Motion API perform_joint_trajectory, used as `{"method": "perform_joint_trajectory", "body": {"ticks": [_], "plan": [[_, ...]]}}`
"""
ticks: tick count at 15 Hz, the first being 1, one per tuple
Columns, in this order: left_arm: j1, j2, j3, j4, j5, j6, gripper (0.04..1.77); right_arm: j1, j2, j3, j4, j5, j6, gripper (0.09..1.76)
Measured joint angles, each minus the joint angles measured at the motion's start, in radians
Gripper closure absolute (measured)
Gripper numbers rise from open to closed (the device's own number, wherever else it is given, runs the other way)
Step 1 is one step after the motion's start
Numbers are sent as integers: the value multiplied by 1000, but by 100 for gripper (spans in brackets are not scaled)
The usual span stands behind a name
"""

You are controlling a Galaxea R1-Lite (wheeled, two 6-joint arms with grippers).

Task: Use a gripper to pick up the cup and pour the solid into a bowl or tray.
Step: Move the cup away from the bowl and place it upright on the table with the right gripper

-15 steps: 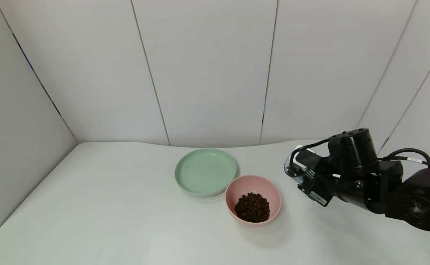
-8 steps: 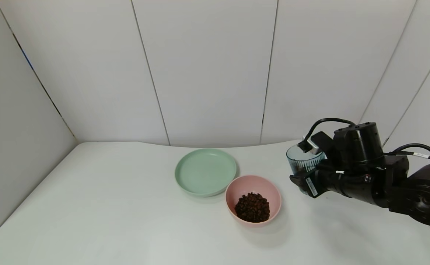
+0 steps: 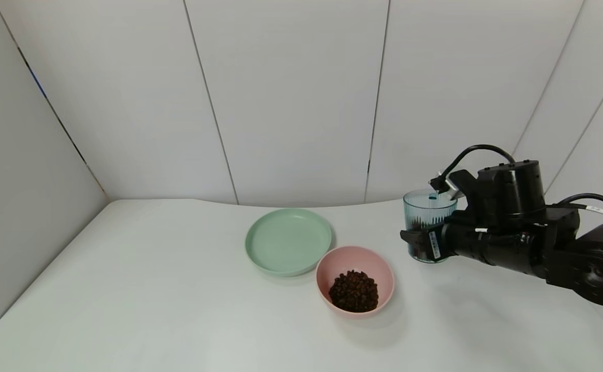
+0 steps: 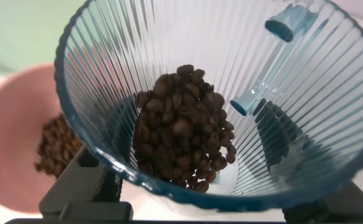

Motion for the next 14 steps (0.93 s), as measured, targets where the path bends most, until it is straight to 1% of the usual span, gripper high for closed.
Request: {"method": "perform_joint_trajectory", "body": {"ticks": [4, 8, 9, 12, 14], "plan": [[0, 0, 0, 0, 0, 0, 9, -4, 33, 5, -129, 18, 35, 49], [0, 0, 0, 0, 0, 0, 9, -18, 86, 2, -147, 16, 68, 49], [0, 0, 0, 0, 0, 0, 9, -19, 99, 1, -171, 16, 75, 49], [0, 0, 0, 0, 0, 0, 9, -32, 154, 10, -316, 19, 79, 49], [0, 0, 0, 0, 0, 0, 9, -44, 196, 14, -373, 11, 77, 49]]}}
